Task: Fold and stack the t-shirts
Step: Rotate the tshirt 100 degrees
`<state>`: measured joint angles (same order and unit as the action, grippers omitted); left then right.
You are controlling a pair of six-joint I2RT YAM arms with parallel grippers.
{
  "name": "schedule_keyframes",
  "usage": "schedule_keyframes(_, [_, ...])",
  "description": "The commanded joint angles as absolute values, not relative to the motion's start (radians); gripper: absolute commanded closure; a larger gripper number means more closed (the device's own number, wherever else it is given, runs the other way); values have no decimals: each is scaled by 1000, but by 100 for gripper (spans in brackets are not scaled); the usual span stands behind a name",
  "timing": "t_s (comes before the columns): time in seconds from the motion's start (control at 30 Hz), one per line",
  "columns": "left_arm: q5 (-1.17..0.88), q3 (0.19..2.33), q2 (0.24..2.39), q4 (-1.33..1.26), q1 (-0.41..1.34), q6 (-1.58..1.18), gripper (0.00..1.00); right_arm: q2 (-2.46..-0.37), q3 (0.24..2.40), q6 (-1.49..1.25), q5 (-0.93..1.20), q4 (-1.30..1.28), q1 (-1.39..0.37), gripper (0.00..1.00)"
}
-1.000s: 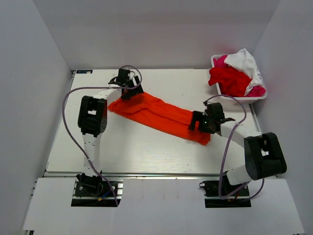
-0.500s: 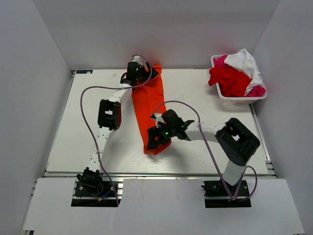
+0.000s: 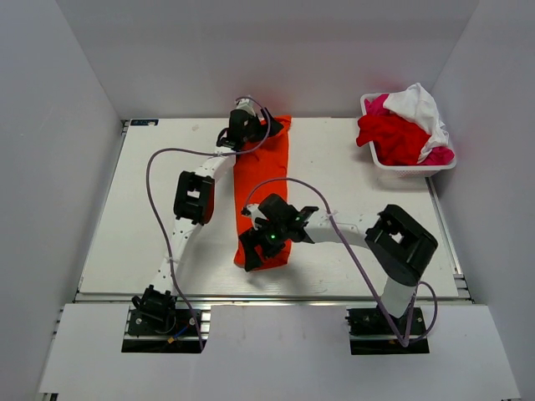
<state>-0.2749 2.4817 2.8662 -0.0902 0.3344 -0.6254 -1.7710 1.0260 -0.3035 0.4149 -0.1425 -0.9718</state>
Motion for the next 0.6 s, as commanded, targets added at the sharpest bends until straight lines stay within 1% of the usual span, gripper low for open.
schedule_keyframes(0.0, [-235, 2448, 2777, -8, 336, -620, 0, -1671, 1066, -285, 327, -261, -982, 10])
schedule_keyframes(0.03, [-224, 2448, 2748, -8, 336, -606, 0, -1628, 1063, -285, 307, -255, -983, 10])
schedule_keyframes(0.13, [-173, 2395, 2590, -43, 336, -588, 0, -1579, 1039, -281, 263, -229, -982, 10])
schedule_keyframes(0.17, [-173, 2344, 2542, -58, 336, -588, 0, -1566, 1037, -273, 249, -215, -983, 10])
schedule_keyframes(0.2, [-163, 2329, 2460, -67, 336, -574, 0, -1553, 1028, -256, 232, -210, -983, 10])
schedule_keyframes(0.23, [-163, 2329, 2423, -58, 336, -565, 0, -1543, 1025, -230, 224, -204, -982, 10])
schedule_keyframes(0.3, [-175, 2341, 2361, -5, 336, -523, 0, -1514, 1013, -192, 175, -204, -979, 10])
schedule_keyframes(0.37, [-184, 2327, 2249, 113, 336, -491, 0, -1459, 997, -147, 144, -192, -979, 10])
schedule_keyframes(0.4, [-196, 2295, 2199, 148, 336, -438, 0, -1445, 947, -134, 85, -163, -977, 10])
schedule_keyframes(0.47, [-183, 2124, 2084, 260, 336, -394, 0, -1383, 875, -106, 5, -134, -979, 10])
schedule_keyframes(0.5, [-116, 2044, 1948, 297, 336, -394, 0, -1323, 846, -91, -30, -64, -976, 10])
schedule_keyframes(0.53, [-80, 1869, 1875, 326, 336, -403, 0, -1298, 737, -80, -114, -36, -980, 10])
schedule_keyframes(0.57, [-55, 1771, 1802, 348, 336, -403, 0, -1235, 704, -31, -112, -14, -980, 10])
